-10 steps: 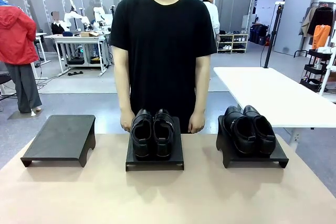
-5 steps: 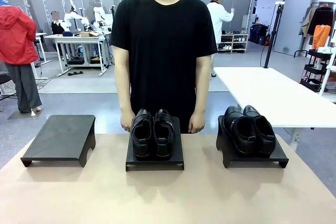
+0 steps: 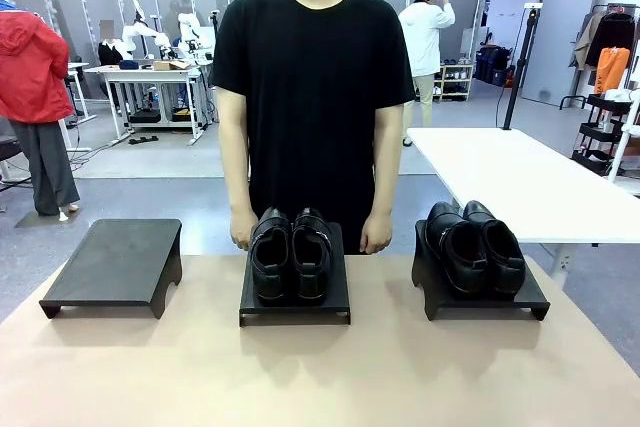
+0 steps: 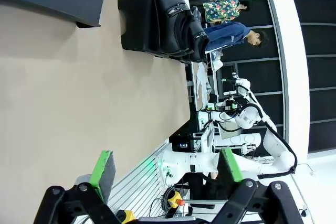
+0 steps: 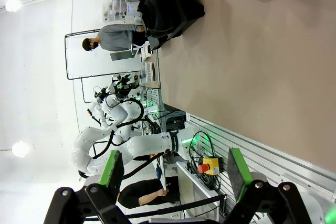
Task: Place the shoes on the stand as instructed by the person.
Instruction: Pick up another pair of Shoes and place it on the Shoes Stand indicated by the person.
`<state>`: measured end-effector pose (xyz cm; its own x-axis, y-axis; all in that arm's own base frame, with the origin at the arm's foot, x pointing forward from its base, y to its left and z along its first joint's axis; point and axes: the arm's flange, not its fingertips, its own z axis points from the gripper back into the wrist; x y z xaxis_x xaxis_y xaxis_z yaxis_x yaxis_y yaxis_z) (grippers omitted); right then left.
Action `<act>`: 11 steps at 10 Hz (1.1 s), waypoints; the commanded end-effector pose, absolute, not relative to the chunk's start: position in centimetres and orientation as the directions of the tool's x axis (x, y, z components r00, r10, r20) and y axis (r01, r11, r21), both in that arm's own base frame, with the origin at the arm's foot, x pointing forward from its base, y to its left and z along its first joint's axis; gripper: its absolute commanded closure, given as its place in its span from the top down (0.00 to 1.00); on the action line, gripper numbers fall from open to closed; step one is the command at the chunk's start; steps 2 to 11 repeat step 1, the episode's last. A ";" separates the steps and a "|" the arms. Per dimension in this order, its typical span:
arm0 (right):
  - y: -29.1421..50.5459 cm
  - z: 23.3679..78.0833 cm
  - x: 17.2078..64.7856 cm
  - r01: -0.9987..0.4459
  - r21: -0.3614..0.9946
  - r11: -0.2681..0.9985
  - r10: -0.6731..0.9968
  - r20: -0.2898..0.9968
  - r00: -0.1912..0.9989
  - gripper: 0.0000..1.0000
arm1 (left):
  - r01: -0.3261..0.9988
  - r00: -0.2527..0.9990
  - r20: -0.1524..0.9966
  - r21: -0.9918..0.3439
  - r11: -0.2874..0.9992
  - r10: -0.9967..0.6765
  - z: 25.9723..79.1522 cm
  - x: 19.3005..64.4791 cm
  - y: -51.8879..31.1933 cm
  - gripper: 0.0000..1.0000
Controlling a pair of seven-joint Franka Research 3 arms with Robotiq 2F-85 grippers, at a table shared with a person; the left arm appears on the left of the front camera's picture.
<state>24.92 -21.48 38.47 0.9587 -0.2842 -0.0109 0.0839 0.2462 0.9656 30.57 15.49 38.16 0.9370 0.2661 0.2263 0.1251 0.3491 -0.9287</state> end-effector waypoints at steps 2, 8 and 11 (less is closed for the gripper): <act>-21.6 38.7 24.6 0.072 0.966 0.249 -0.274 -0.001 0.962 1.00 | 0.128 0.940 0.224 -0.931 0.342 0.256 38.5 30.3 15.5 1.00; -21.6 38.7 24.6 0.072 0.966 0.249 -0.274 -0.001 0.962 1.00 | 0.128 0.940 0.224 -0.931 0.342 0.256 38.5 30.3 15.5 1.00; -21.6 38.7 24.6 0.072 0.966 0.249 -0.274 -0.001 0.962 1.00 | 0.128 0.940 0.224 -0.931 0.342 0.256 38.5 30.3 15.5 1.00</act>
